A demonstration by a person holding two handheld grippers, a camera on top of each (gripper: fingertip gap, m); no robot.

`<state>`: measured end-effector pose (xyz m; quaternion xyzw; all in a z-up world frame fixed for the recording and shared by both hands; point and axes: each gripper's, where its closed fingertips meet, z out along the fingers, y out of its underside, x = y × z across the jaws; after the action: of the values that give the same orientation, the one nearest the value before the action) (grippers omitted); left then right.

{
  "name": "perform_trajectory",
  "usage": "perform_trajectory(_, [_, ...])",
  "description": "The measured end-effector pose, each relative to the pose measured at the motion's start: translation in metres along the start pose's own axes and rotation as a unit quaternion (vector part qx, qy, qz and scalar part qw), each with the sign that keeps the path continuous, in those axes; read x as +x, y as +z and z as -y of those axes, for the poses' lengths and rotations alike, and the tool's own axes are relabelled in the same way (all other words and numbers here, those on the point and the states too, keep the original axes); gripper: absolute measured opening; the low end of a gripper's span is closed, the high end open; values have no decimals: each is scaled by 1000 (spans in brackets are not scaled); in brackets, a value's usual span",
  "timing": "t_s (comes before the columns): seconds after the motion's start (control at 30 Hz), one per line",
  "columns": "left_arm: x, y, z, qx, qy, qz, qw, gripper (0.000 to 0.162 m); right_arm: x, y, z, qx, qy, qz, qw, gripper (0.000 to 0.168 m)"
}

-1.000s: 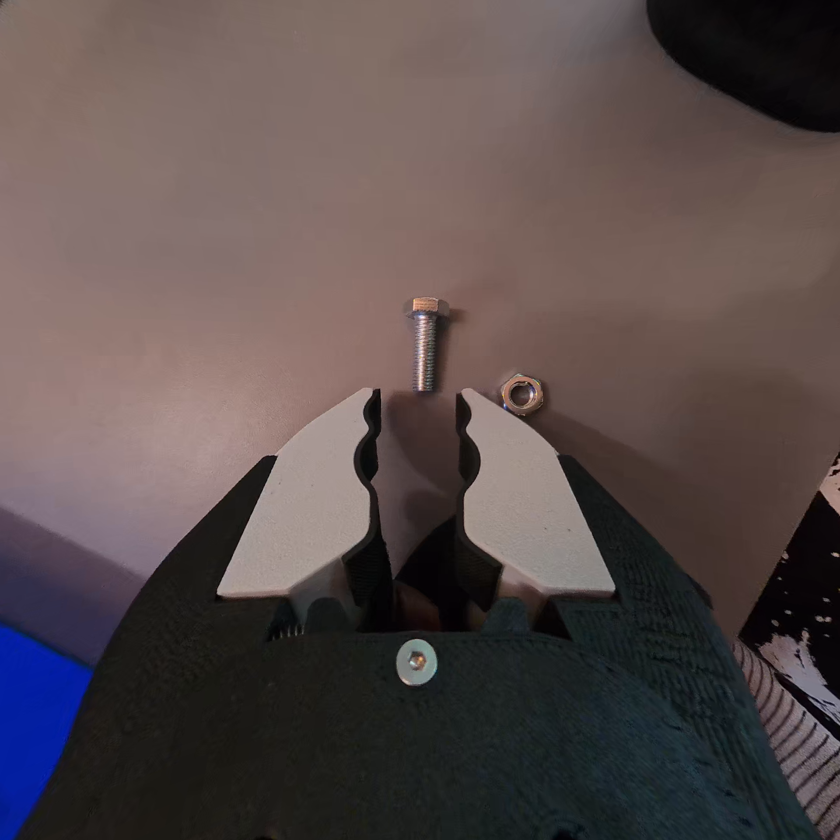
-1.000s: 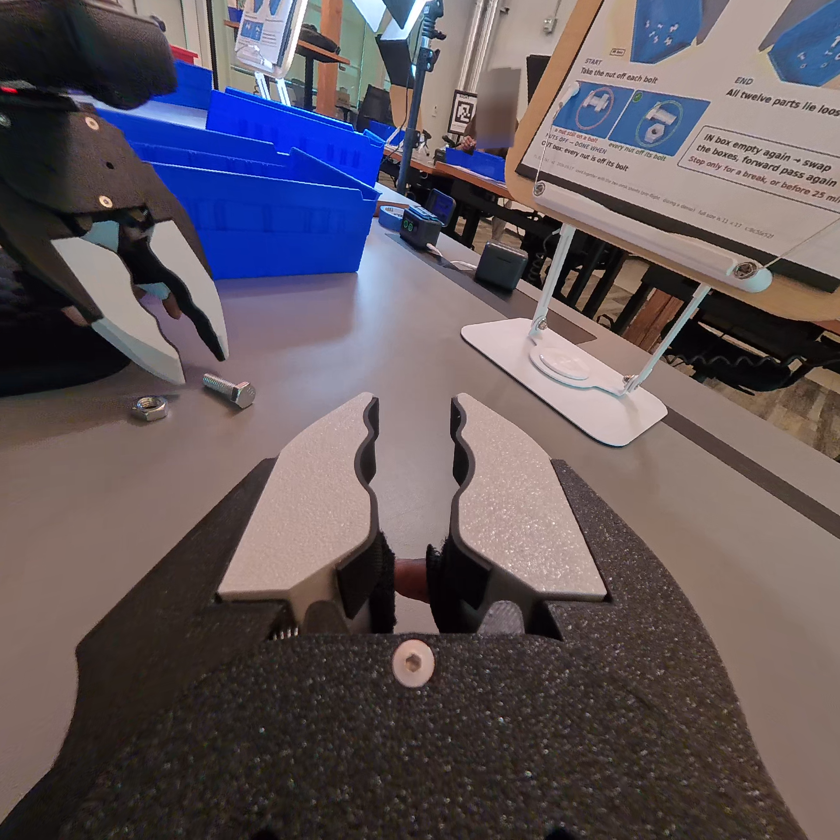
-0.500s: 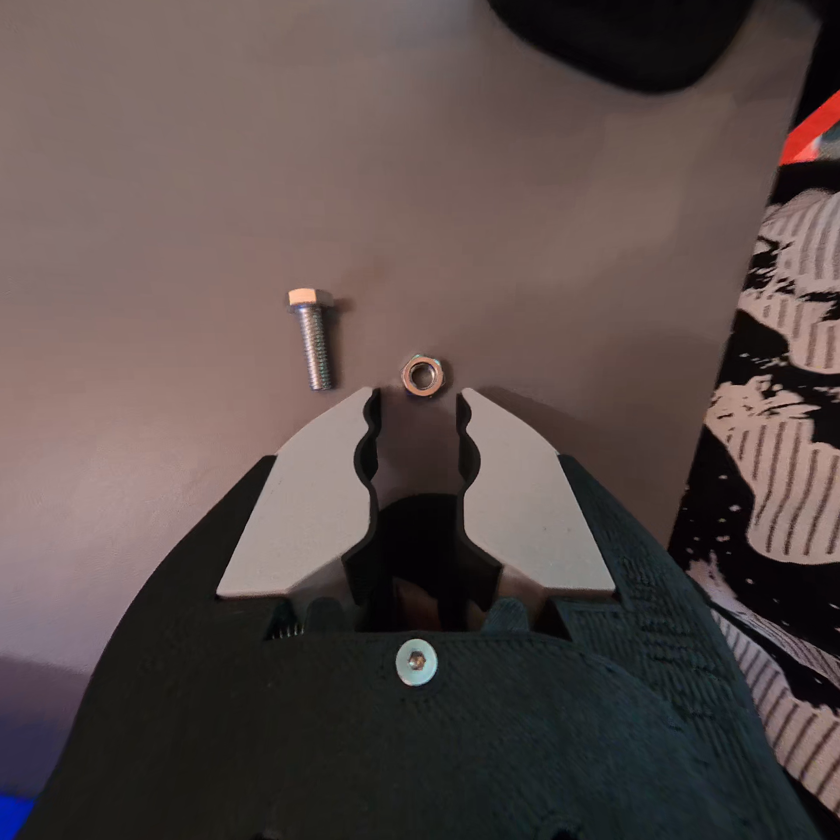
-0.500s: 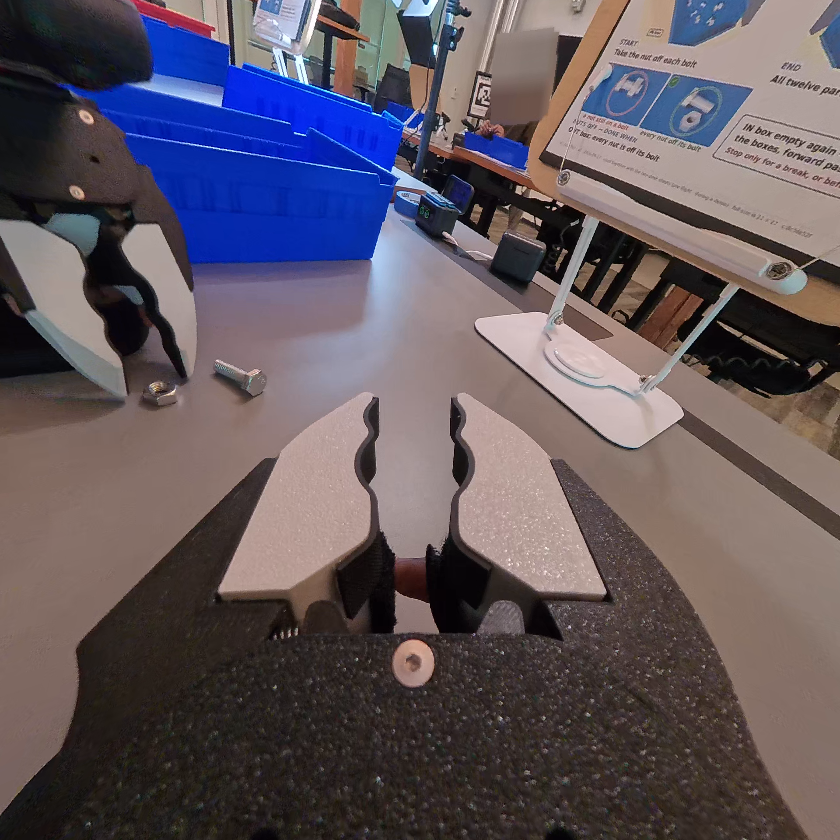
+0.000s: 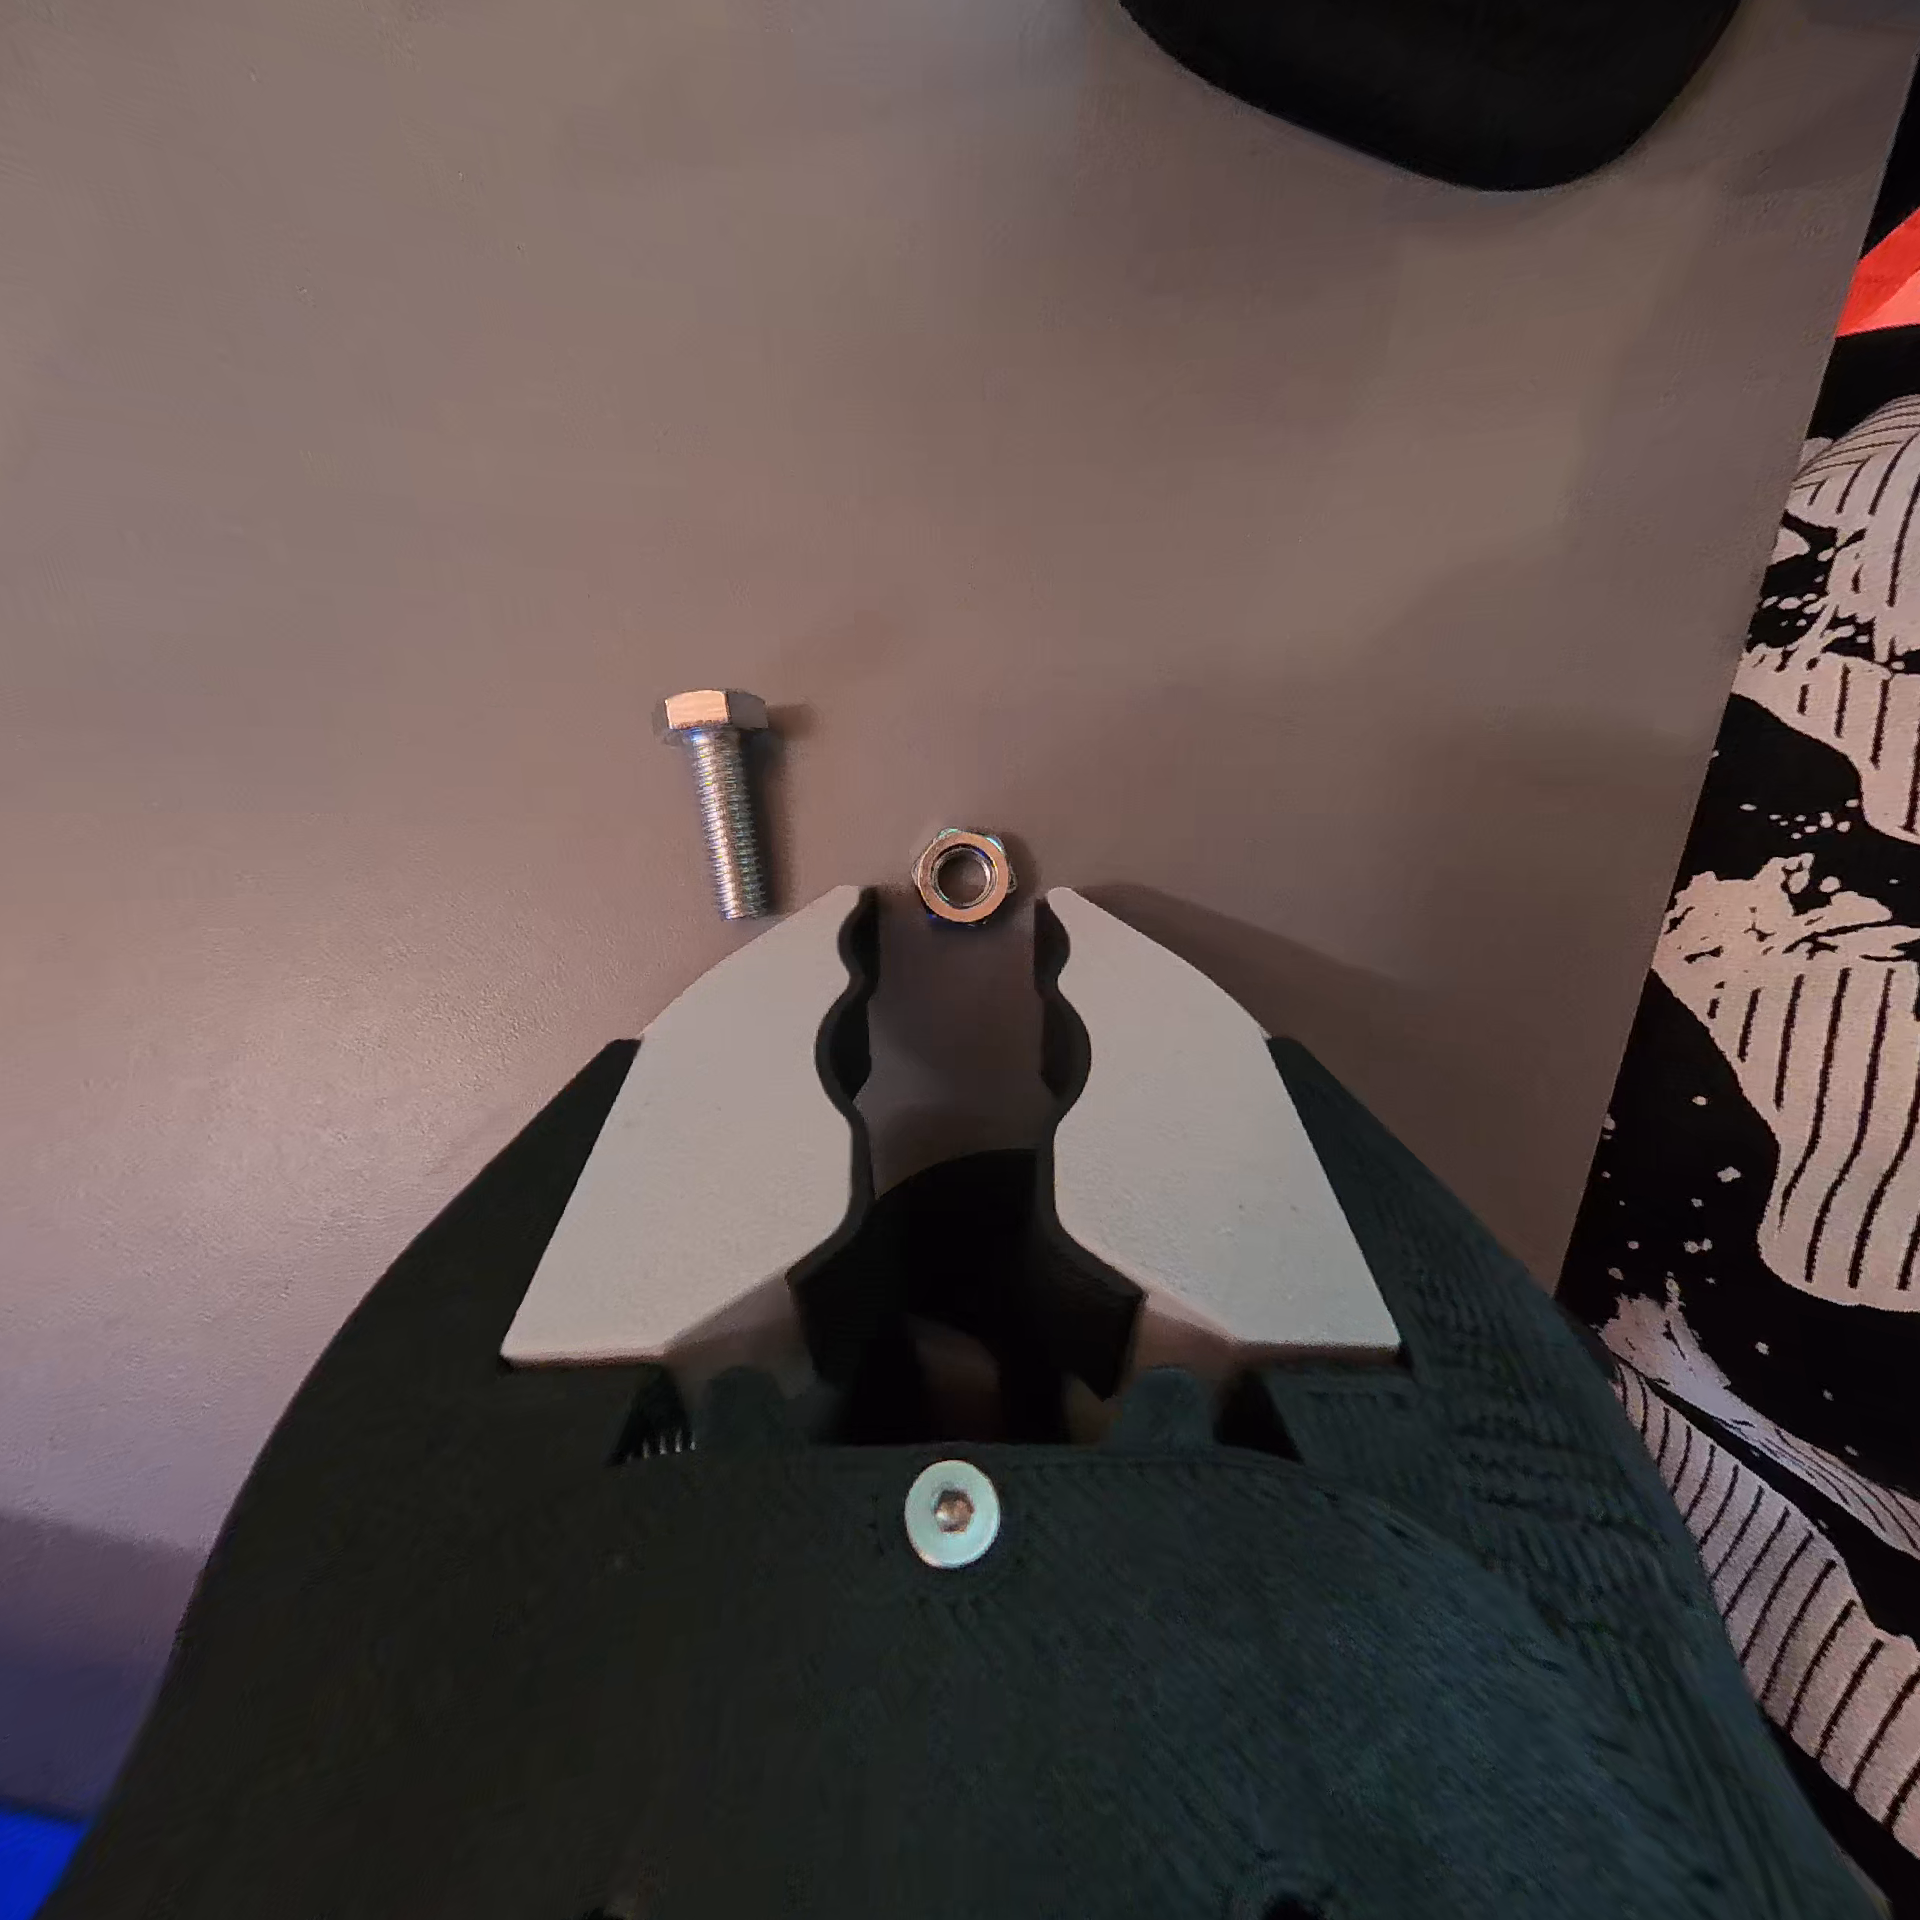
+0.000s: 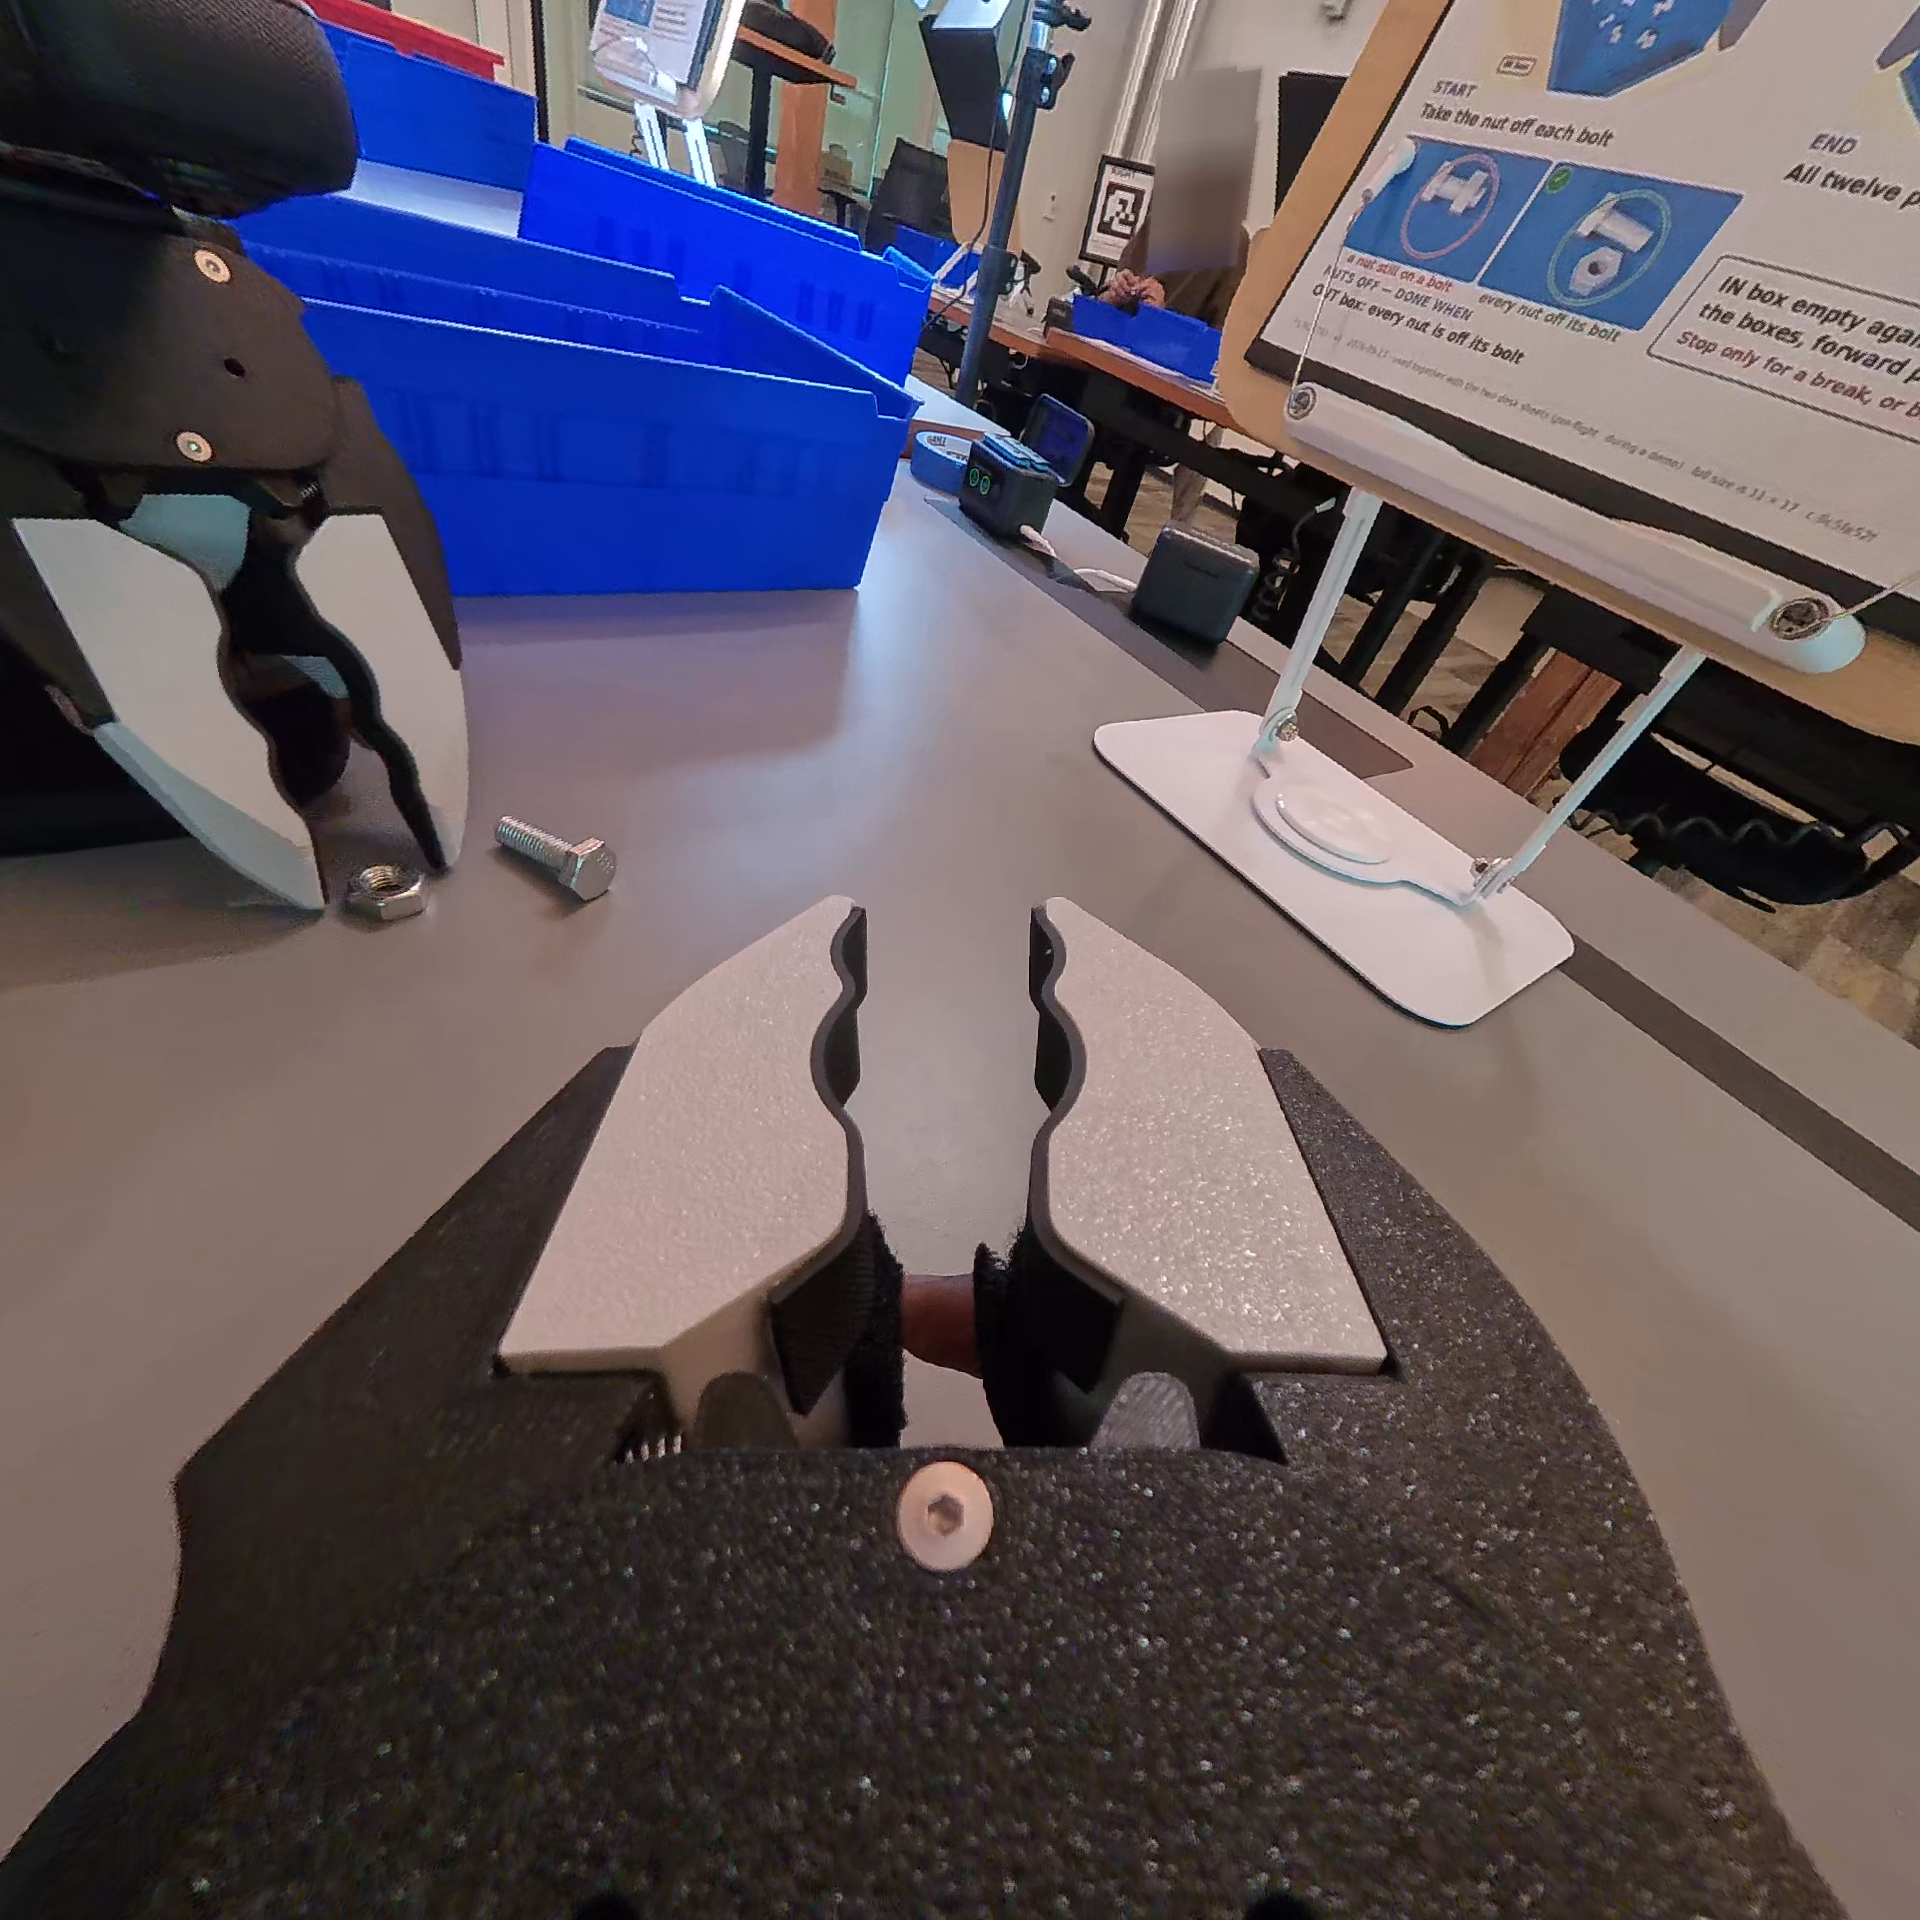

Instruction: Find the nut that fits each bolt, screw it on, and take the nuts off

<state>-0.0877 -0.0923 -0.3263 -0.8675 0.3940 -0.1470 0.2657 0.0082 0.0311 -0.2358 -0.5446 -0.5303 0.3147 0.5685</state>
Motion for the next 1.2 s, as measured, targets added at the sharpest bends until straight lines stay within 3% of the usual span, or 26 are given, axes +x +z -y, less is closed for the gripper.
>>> perform_trajectory(0.3, [3, 0, 14, 42, 13, -11, 999, 19, -13, -1, 6, 12, -17, 42, 999, 32])
perform_trajectory(0.4, [9, -12, 40, 131, -23, -61, 989, 19, -44, -8, 25, 62, -49, 119, 990, 33])
perform_trajectory(0.53, [38, -33, 78, 236, -83, -210, 945, 19, -91, -12, 42, 105, -126, 208, 964, 32])
perform_trajectory(0.7, [61, -38, 89, 234, -83, -316, 916, 19, -131, -14, 37, 68, -190, 307, 930, 27])
perform_trajectory(0.9, [65, -38, 89, 222, -81, -342, 910, 20, -132, -8, 35, 54, -238, 289, 926, 11])
perform_trajectory(1.0, [50, -40, 86, 227, -65, -289, 928, 26, -114, -10, 32, 43, -211, 252, 944, 8])
perform_trajectory(1.13, [-16, -18, 47, 122, -60, -39, 990, 31, -79, -29, 8, -31, -80, 232, 969, 8])
perform_trajectory(1.2, [-23, -13, 34, 81, -54, -7, 995, 31, -64, -41, -9, -93, -4, 226, 970, 8])
